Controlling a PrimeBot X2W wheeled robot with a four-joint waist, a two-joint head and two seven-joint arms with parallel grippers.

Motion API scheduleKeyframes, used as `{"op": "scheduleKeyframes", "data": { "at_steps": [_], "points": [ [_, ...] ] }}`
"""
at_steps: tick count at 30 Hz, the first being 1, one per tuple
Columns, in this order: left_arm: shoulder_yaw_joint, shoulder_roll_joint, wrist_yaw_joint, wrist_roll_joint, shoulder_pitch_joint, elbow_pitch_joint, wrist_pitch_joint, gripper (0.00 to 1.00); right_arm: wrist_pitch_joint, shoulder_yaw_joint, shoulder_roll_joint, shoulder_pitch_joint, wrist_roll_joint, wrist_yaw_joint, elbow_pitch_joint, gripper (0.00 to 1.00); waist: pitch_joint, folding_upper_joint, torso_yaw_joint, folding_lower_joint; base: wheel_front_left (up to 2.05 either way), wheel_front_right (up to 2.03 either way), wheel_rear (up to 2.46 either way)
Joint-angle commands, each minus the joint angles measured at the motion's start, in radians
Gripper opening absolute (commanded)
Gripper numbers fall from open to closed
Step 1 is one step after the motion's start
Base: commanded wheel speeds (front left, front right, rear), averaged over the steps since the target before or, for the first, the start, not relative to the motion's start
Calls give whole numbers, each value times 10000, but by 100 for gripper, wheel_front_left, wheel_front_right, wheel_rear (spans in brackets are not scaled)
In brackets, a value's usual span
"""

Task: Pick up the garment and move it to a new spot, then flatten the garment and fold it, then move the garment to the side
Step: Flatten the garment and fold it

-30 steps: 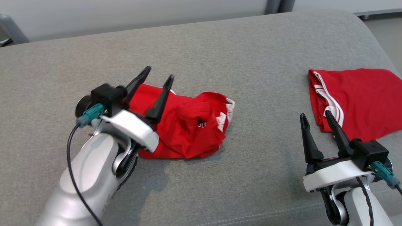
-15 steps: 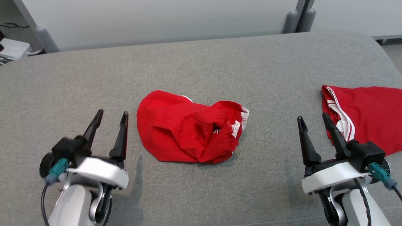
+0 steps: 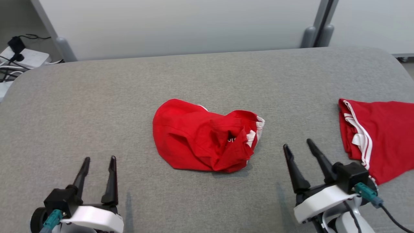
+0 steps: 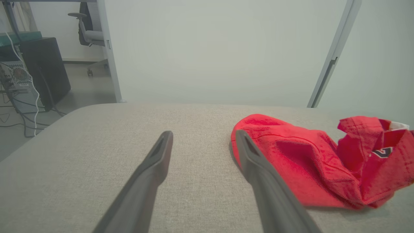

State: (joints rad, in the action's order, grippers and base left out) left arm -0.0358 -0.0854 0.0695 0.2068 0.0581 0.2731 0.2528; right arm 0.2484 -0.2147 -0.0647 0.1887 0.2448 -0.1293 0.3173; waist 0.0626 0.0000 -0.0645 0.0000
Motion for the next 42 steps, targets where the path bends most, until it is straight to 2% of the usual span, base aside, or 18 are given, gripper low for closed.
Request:
{"op": "scheduleKeyframes", "data": {
  "at_steps": [1, 8, 18, 26, 27, 28, 29, 30, 34, 39, 42],
  "points": [
    [-376, -28, 117, -173, 63, -333, 89, 100, 133, -484, -85, 62, 172, -14, -90, 100, -12, 0, 199, 0, 0, 0, 0],
    [-341, 237, 371, -317, -35, -328, 89, 100, 20, -1461, -203, 415, 575, -14, 436, 100, 130, 0, 915, 0, 0, 0, 0],
    [-118, 333, 536, -363, 158, -378, 89, 100, 24, -1532, -122, 1120, 891, -14, 1382, 100, 384, 0, 1859, 0, 0, 0, 0],
    [23, 348, 572, -232, 254, -361, 89, 100, -332, -1735, -125, 1310, 749, -14, 2145, 100, 471, 0, 2219, 0, 0, 0, 0],
    [43, 348, 574, -179, 245, -359, 89, 100, -394, -1744, -128, 1324, 748, -14, 2251, 91, 473, 0, 2244, 0, 0, 0, 0],
    [53, 349, 576, -132, 233, -359, 89, 100, -418, -1756, -128, 1342, 767, -14, 2317, 65, 475, 0, 2263, 0, 0, 0, 0],
    [60, 349, 578, -100, 219, -357, 89, 100, -474, -1797, -142, 1365, 763, -14, 2384, 28, 474, 0, 2271, 0, 0, 0, 0],
    [60, 349, 579, -73, 204, -354, 89, 100, -519, -1831, -147, 1386, 785, -14, 2432, 0, 471, 0, 2267, 0, 0, 0, 0],
    [23, 350, 581, 55, 169, -329, 89, 100, -442, -2031, -226, 1558, 1087, -14, 2117, 0, 461, 0, 2181, 0, 0, 0, 0],
    [117, 351, 584, 259, 193, -298, 89, 100, -351, -2878, -653, 2441, 1766, -14, 335, 0, 397, 0, 1822, 0, 0, 0, 0],
    [257, 351, 585, 337, 242, -248, 89, 100, -421, -2962, -765, 3092, 2088, -14, -415, 0, 381, 0, 1699, 0, 0, 0, 0]
  ]
}}
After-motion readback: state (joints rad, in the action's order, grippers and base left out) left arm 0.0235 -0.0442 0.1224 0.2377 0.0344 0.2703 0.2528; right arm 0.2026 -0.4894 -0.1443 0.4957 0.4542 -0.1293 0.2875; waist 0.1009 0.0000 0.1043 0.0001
